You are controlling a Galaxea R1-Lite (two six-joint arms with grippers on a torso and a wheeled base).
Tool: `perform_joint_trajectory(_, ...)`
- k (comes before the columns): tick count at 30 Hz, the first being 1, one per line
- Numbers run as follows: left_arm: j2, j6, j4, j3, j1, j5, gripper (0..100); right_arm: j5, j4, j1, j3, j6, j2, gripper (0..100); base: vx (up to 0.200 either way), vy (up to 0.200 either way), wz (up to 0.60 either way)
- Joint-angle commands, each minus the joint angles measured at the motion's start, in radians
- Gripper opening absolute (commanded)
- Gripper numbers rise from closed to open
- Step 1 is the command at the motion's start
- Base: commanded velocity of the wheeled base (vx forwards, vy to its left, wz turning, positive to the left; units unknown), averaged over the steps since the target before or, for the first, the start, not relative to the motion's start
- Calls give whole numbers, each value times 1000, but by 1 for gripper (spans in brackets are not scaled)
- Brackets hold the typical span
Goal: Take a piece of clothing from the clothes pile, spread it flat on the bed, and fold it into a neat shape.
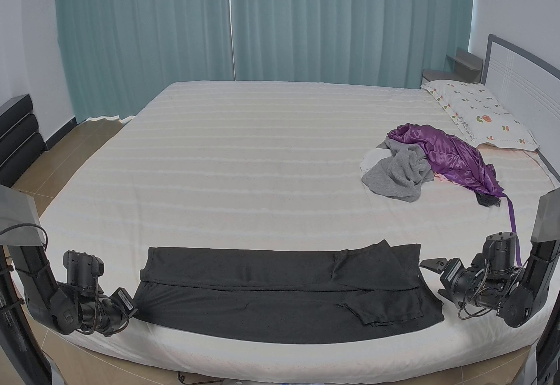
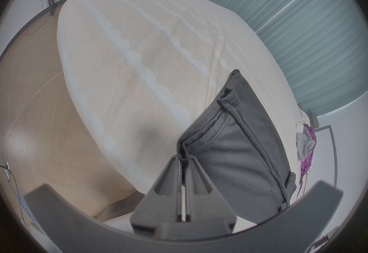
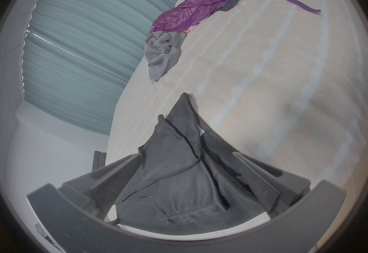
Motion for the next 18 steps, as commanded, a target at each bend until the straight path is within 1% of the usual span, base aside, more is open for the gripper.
perform_joint_trajectory(1, 2, -3, 0, 1, 1, 0, 0, -4, -1, -1, -1, -2, 27, 100, 0, 0, 0)
perform_joint_trajectory(10, 2, -6, 0, -2, 3, -13, 0, -1, -10, 16, 4, -1, 21, 100, 0, 0, 0)
perform_joint_trajectory(11, 2, -6, 0, -2, 3, -14, 100, 1, -8, 17, 6, -1, 19, 100, 0, 0, 0)
perform_joint_trajectory(14, -3, -4, -4, -1, 3, -19, 100, 1, -8, 23, 6, 1, 24, 100, 0, 0, 0)
perform_joint_trajectory(18, -3, -3, -52, 7, 1, -20, 100, 4, -10, 46, 7, 4, 36, 100, 0, 0, 0)
